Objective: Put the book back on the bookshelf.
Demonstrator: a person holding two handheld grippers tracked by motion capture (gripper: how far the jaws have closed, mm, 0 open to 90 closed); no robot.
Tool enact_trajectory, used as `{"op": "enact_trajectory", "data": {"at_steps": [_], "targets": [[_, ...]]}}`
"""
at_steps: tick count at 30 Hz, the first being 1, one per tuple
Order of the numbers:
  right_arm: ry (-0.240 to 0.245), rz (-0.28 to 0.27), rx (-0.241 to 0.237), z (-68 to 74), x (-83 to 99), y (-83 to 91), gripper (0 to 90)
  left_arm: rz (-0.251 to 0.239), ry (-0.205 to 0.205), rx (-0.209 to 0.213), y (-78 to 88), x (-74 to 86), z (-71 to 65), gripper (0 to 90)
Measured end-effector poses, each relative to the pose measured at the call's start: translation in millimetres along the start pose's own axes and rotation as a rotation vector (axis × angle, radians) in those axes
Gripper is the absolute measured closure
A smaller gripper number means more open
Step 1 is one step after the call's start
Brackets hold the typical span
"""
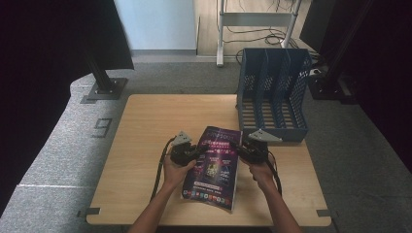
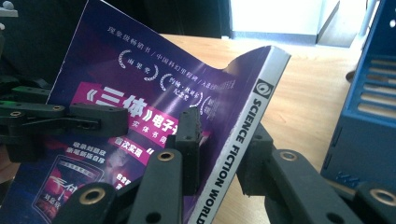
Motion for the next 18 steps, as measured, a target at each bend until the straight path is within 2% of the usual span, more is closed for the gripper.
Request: {"op": "enact_trajectory", "data": {"at_steps": [8, 13, 18], "targets": [[0.016, -0.047, -0.005, 3.1, -13.9, 9.9, 74.7, -0.031, -0.026, 0.011, 7.7, -13.6, -6.1, 86.4], [0.021, -0.103, -0.007, 6.9, -24.9, 18.9, 76.7, -0.054, -0.046, 0.021, 13.5, -22.5, -10.6, 86.4], [0.036, -0.120, -0.010, 9.5, -29.0, 22.7, 77.3, -0.059, -0.050, 0.020, 15.7, -23.2, -11.1, 86.4]]}}
Point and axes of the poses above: each handheld gripper's, and its own axes: y roughly backward along the jaws, x roughly out of its underside, z roughly to its left, the point moved 5 cm from there along -y, roughly forward along the jaws, and after that the axes turned 6 degrees about y, right-handed, at the moved point
